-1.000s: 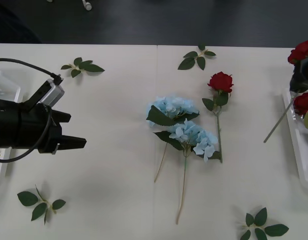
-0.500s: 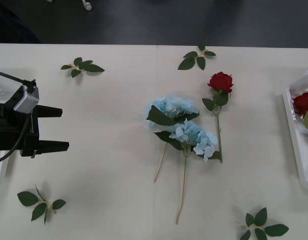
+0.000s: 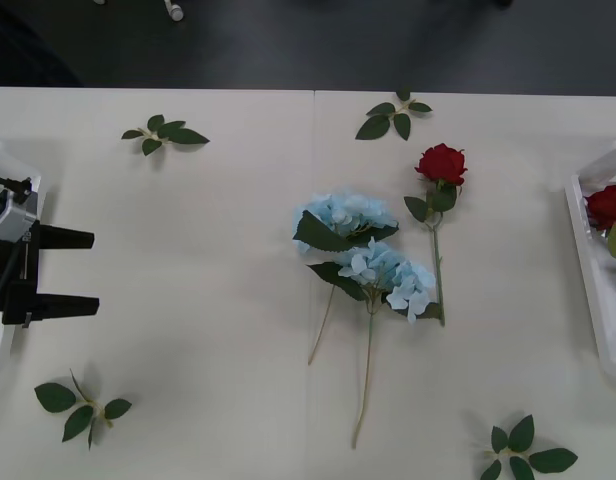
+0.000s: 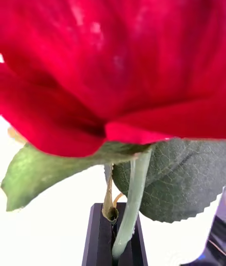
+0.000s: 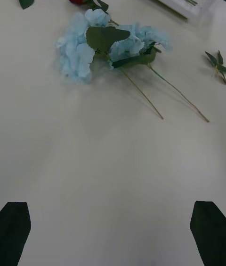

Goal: Put the red flowers into the right box and the blue flowers into the left box

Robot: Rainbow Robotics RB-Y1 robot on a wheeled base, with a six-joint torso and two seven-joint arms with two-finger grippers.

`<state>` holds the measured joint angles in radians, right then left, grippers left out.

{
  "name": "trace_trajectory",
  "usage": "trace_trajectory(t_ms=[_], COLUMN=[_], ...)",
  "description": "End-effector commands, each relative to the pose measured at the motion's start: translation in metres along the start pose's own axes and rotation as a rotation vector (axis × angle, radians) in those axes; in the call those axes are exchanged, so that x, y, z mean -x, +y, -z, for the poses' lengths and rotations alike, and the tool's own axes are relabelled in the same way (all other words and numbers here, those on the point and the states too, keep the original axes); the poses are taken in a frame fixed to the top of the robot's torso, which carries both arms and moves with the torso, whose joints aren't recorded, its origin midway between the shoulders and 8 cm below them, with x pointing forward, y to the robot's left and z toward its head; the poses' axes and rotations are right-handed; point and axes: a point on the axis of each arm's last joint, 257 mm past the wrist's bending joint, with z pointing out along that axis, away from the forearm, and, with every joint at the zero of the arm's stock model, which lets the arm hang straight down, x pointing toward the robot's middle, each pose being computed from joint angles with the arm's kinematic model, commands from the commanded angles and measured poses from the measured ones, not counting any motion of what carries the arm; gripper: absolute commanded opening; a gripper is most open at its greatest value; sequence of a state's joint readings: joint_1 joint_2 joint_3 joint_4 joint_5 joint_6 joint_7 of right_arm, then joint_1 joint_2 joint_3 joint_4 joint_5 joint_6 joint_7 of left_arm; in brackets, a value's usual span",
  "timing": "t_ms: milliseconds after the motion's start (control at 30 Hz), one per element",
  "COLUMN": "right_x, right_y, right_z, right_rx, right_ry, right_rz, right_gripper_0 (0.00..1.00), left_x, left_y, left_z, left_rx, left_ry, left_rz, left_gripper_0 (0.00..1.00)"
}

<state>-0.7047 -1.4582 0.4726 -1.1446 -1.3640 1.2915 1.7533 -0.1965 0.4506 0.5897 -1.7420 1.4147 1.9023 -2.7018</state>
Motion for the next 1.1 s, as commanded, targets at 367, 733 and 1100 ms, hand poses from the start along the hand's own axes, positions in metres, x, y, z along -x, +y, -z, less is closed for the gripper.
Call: trace_trajectory(t_ms=[367, 733, 1100], right_x=[-0.033, -0.020, -0.013], right_y=[-0.018, -0.015, -0.014], right_z=[-0.076, -0.105, -0.107], right_rx=[-0.065, -0.078, -0.079], right_ry=[0.039, -0.035, -0.063], right_rz=[0.023, 0.000, -0.004], right_gripper_0=[0.00, 0.00, 0.52], left_x=[0.014, 0.014, 0.014], left_y=[0.004, 0.004, 0.004], left_z=[0.010, 0.010, 0.010], left_rx=[0.002, 0.002, 0.002], left_ry=[0.004, 0.004, 0.004], left_rz=[-0.057, -0.057, -0.057], left_gripper_0=[1.00, 1.00, 1.00])
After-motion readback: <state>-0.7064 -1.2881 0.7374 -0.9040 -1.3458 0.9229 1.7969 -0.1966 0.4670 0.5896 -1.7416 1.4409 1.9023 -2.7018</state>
